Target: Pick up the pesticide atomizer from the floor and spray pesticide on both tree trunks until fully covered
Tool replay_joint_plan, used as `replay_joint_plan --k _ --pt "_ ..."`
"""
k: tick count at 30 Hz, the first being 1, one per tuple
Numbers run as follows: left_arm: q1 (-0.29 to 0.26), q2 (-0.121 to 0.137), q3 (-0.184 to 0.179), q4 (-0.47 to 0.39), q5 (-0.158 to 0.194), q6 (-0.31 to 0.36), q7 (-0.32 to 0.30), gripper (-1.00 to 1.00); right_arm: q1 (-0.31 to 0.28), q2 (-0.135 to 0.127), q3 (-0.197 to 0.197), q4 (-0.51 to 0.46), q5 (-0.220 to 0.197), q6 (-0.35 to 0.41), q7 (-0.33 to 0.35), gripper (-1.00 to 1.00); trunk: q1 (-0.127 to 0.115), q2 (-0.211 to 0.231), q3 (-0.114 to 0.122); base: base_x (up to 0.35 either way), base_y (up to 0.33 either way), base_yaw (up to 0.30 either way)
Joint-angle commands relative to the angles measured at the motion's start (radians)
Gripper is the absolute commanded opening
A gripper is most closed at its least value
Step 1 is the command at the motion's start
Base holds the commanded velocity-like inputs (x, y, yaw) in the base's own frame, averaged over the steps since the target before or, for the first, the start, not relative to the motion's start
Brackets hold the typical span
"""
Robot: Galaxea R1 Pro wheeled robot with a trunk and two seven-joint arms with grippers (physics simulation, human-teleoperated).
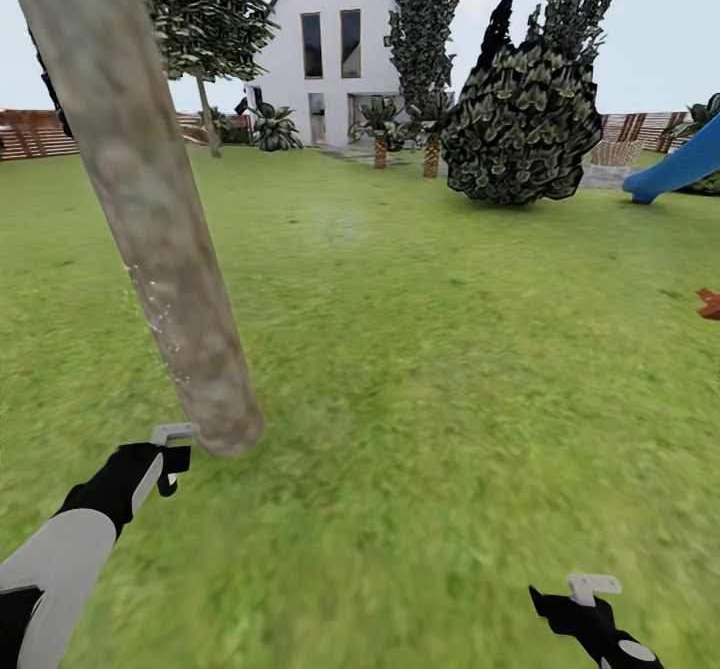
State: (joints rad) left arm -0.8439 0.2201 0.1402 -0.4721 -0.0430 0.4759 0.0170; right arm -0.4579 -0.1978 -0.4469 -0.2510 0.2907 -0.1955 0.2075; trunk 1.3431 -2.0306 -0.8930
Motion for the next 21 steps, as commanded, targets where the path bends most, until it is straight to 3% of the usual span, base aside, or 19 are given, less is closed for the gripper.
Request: replay_joint_plan --k 1,13,21 --pt "0.0 -0.001 0.004 -0.002 -0.005 0.006 0.0 -1.0 -0.001 0.001 -0.009 0.001 0.008 -0.004 0.006 1.0 0.0 0.0 -0.001 0.074 -0.27 0.126" --pt "0.0 -0.002 0.004 -0.002 -0.005 0.006 0.0 -1.0 -0.001 0.003 -0.009 0.001 0.008 -0.003 0.006 1.0 0.0 0.0 -0.001 0.027 -0.27 0.263" --pt "0.0 -0.002 0.004 0.0 -0.005 0.006 0.0 -1.0 -0.001 0.003 -0.009 0.001 0.008 -0.002 0.006 1.0 0.0 0.0 -0.001 0.167 -0.252 0.023"
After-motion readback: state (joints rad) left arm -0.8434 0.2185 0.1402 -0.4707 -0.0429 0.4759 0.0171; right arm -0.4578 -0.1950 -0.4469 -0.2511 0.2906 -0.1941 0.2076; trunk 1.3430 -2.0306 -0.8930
